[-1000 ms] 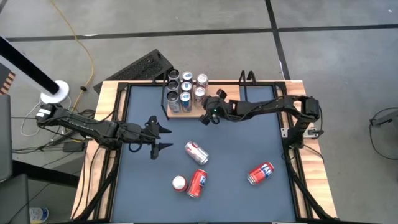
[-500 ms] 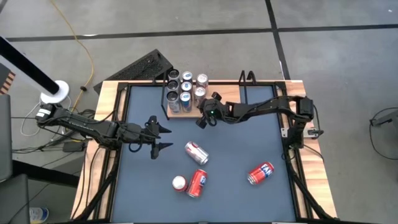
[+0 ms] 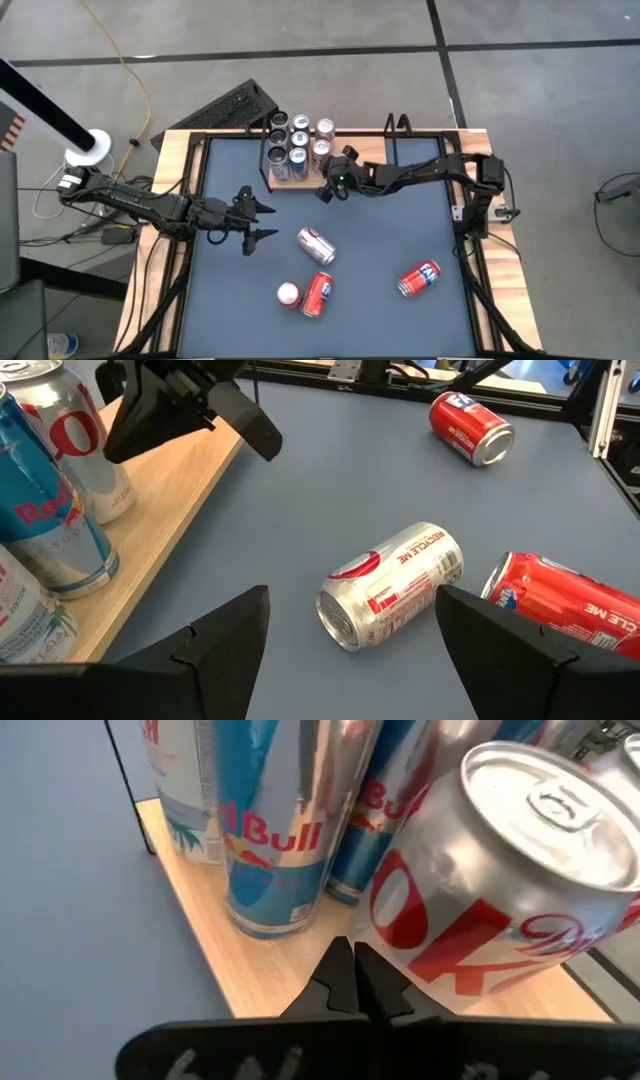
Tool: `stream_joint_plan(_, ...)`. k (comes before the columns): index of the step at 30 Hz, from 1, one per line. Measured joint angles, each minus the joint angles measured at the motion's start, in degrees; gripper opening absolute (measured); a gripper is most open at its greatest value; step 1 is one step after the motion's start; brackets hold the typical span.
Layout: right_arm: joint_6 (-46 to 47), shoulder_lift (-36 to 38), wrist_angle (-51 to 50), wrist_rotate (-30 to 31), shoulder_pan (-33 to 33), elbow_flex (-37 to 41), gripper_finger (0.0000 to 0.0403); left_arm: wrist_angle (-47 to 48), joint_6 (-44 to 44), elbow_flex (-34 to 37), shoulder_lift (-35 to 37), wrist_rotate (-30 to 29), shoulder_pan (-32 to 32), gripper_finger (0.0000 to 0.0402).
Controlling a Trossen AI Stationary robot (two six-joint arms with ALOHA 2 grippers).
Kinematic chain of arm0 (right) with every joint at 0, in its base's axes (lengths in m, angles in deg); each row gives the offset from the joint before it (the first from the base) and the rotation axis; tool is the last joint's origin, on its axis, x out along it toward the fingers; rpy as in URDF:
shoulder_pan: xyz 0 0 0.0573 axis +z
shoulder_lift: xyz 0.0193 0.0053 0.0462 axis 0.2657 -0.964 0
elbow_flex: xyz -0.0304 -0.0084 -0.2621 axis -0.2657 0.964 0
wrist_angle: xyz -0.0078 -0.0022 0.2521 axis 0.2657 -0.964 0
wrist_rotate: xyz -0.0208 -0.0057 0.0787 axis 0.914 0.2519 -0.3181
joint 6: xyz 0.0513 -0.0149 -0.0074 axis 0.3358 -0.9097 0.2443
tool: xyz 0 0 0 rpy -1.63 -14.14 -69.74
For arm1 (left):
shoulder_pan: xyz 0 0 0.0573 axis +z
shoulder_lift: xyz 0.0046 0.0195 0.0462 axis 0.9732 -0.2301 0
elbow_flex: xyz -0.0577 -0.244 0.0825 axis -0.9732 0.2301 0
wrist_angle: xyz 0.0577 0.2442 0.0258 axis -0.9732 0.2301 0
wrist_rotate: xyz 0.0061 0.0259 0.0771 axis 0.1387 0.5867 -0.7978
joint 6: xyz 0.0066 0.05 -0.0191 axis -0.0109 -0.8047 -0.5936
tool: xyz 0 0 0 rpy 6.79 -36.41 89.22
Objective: Place canned beverage on shelf
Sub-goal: Put the right silver soda can aligned with the other silver soda can on the shelf
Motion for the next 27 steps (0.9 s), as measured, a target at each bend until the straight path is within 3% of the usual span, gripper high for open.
stream_joint_plan(15,1.8,0.0,-4.2,6.3,0.5,0.0,0.0,0.0,0.1,0.0,0.0,0.0,0.0,0.0275)
stream_joint_plan(27,-0.6,0.0,-0.8,4.9,2.4,0.0,0.0,0.0,0.1,0.0,0.0,-0.3,0.0,0.0275)
